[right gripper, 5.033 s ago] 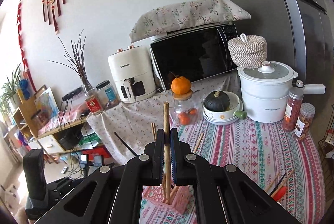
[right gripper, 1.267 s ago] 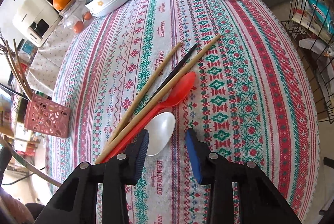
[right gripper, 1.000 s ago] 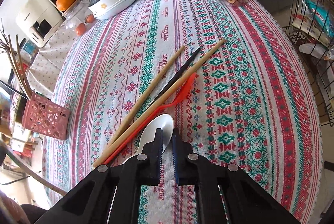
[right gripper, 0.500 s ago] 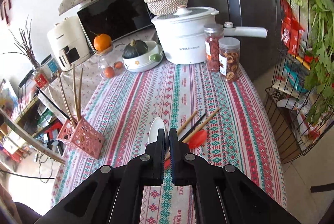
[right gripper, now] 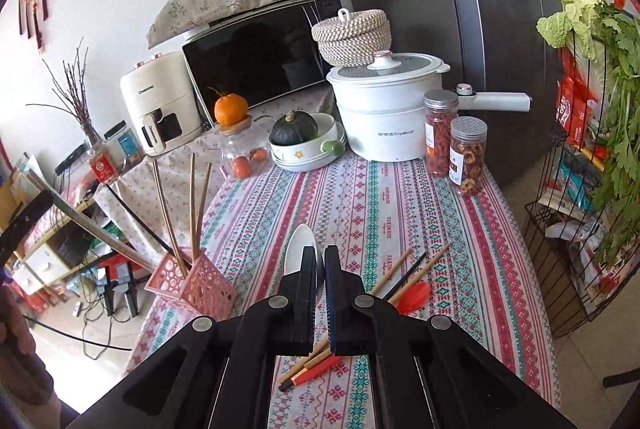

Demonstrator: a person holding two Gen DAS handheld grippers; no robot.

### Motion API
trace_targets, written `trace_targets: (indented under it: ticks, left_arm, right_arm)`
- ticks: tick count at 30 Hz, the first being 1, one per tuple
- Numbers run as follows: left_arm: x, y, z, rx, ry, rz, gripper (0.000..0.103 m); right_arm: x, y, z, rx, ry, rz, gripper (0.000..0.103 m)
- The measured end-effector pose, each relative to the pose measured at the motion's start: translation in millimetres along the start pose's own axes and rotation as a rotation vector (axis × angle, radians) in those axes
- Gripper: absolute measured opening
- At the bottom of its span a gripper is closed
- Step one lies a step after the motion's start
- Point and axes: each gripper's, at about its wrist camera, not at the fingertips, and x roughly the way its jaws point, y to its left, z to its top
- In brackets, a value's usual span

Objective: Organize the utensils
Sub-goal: 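Lower the wrapped chopsticks into the pink basket with the left while the right drops the white spoon in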

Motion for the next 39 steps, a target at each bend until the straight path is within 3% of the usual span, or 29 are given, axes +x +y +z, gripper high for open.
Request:
trace_targets:
  ticks: [9, 13, 15, 17, 23, 26, 33, 39]
  left_arm:
    - [48.7, -6.6, -13.9, 0.008, 0.211, 0.004, 0.006]
    - [59.9, -7.1, -17.9, -0.019, 0.248, -0.013, 0.008]
    - [60.7, -6.3, -17.7, -0.037, 0.258, -0.032, 0.017]
    - [58.1, -4.2, -16.3, -0.055, 0.26, -0.041, 0.044]
    - [40.8, 11.3, -15.5, -0.108, 0.266, -0.04, 0.078]
    - [35.0, 24.8, -20.7, -0.152, 0.295, -0.026, 0.085]
    - [25.6, 42.3, -35.8, -0.171, 0.337, -0.023, 0.088]
    - [25.0, 53.6, -46.6, -0.164, 0.367, -0.005, 0.089]
  right_arm:
    - [5.8, 8.2, -1.8, -0.019, 0.014, 0.01, 0.004]
    - [8.7, 13.3, -2.7, -0.028, 0.02, 0.017, 0.004]
    - [8.5, 15.9, -3.0, -0.031, 0.017, 0.022, 0.004]
    - [7.9, 18.6, -2.1, -0.029, 0.012, 0.03, 0.004]
    - [4.1, 34.0, 4.5, -0.025, -0.031, 0.047, 0.004]
    - [-0.7, 53.1, 12.4, -0.048, -0.086, 0.054, 0.004]
    - [-5.6, 109.6, 32.1, -0.153, -0.274, 0.062, 0.004]
    - [23.6, 142.1, 29.1, -0.203, -0.291, 0.048, 0.004]
